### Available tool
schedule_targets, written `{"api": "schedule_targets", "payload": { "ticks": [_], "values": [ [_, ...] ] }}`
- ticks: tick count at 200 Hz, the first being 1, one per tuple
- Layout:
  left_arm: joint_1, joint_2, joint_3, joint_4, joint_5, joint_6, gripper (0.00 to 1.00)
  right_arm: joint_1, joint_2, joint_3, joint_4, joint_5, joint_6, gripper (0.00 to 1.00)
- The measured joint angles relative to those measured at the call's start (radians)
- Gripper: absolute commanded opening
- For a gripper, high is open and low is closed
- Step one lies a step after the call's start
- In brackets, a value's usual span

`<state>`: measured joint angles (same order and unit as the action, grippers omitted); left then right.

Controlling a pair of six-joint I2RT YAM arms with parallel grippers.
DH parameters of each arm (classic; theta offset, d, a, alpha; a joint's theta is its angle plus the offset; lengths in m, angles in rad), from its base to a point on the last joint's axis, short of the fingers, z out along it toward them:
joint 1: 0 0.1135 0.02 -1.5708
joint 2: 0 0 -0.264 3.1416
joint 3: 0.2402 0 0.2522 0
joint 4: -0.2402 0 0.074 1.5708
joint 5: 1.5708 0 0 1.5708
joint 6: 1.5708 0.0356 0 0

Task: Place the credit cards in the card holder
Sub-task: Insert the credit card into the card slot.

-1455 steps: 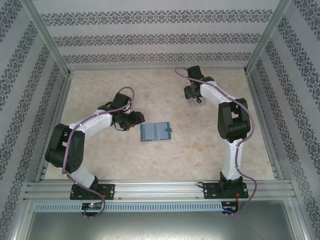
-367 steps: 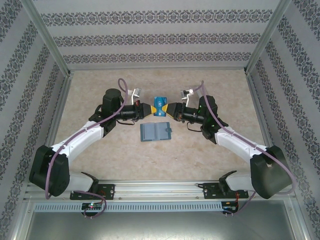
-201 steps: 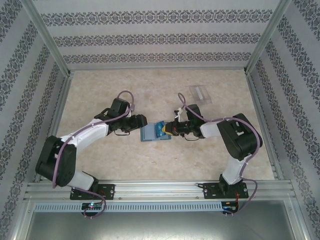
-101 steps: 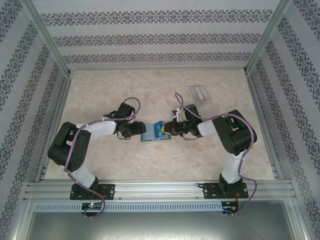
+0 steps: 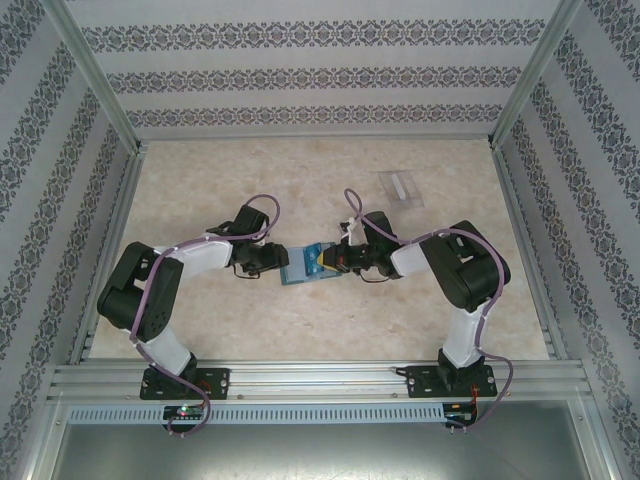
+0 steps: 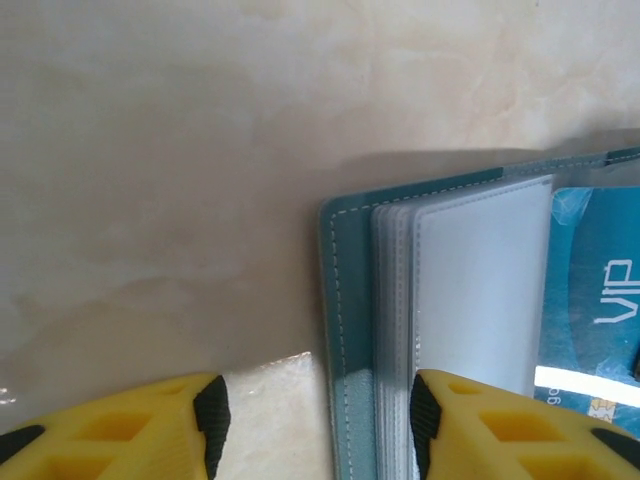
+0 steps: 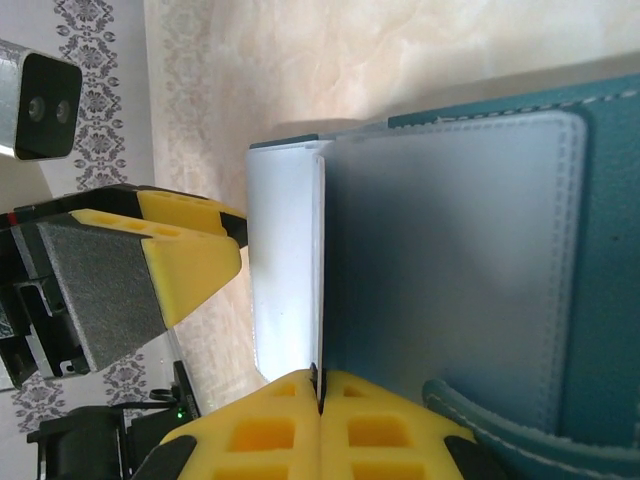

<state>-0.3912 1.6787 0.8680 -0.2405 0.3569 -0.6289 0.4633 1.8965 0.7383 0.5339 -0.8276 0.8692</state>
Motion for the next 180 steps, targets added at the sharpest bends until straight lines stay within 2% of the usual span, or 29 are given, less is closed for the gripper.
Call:
{"api": "schedule_targets", "payload": {
  "ticks": [16,42,79,132,180],
  "values": [
    [0.001,0.0,0.0,0.0,0.0,0.0,0.52,0.004,0.0,-0.007,0.013,0.004,0.0,0.0],
    [0.001,0.003,0.0,-0.006,-0.008,-0.002,0.45,0.004,0.0,-0.011,0.027,0.003,0.012,0.0],
    [0.003,0.005,0.0,-0.008,-0.015,-0.004,0.43,0.006,-0.002,-0.027,0.045,0.004,0.025,0.0],
    [0.008,0.014,0.0,-0.016,-0.023,-0.01,0.32,0.006,-0.003,-0.032,0.049,0.0,0.026,0.0],
    [0.014,0.026,0.001,-0.023,-0.022,-0.012,0.28,0.043,0.006,-0.019,0.055,-0.006,0.032,0.0]
  ]
}}
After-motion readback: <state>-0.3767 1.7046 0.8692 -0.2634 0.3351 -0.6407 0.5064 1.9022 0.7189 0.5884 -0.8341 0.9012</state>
